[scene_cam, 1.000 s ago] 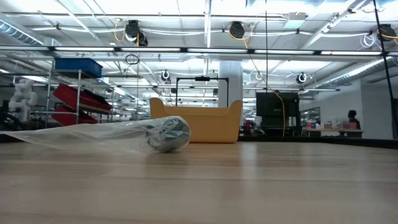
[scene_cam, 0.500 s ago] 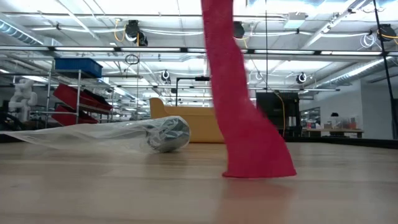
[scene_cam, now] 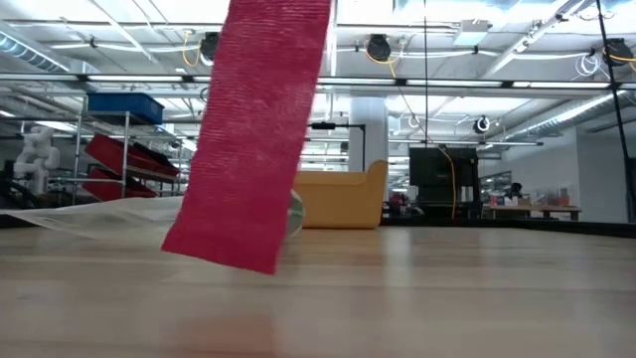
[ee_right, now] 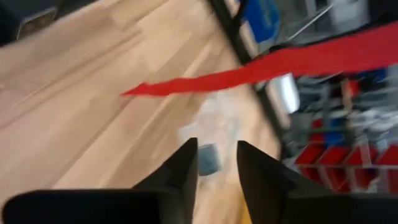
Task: Roll bandage
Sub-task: Roll the red bandage
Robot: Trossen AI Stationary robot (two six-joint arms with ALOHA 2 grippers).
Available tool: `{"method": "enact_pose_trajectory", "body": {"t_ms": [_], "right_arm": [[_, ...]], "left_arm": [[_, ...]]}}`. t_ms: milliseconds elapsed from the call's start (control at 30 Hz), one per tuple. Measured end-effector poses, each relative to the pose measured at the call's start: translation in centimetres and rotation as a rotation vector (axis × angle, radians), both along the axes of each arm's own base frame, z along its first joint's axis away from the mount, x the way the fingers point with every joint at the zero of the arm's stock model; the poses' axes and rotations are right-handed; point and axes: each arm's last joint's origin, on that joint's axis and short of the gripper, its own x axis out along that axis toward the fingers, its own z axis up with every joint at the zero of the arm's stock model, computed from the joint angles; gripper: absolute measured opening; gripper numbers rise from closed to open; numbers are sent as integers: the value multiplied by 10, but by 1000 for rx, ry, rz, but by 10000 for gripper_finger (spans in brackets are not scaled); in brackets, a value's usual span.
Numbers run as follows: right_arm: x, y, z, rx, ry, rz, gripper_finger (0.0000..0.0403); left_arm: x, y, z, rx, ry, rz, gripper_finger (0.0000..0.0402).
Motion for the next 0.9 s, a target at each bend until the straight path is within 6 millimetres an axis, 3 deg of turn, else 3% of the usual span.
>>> {"method": "enact_pose_trajectory", "body": {"t_ms": [133,333,500,700,900], "right_arm": [[17,7,-36,-51,103,8,128],[34,24,-97,-470,202,114,157],[43,36,-127,-767,204,177,164],[45,50,-136,-906,194,277,165],[48,50,-135,-1004,225,340,165]], "left_arm": [[0,0,0,-1,-1,0,20],[-4,2,5,-9,-16,-2,20],[-8,3,11,7,-29,0,20],[-11,5,14,18,-37,4,20],[-10,6,15,20,-46,12,20]]}}
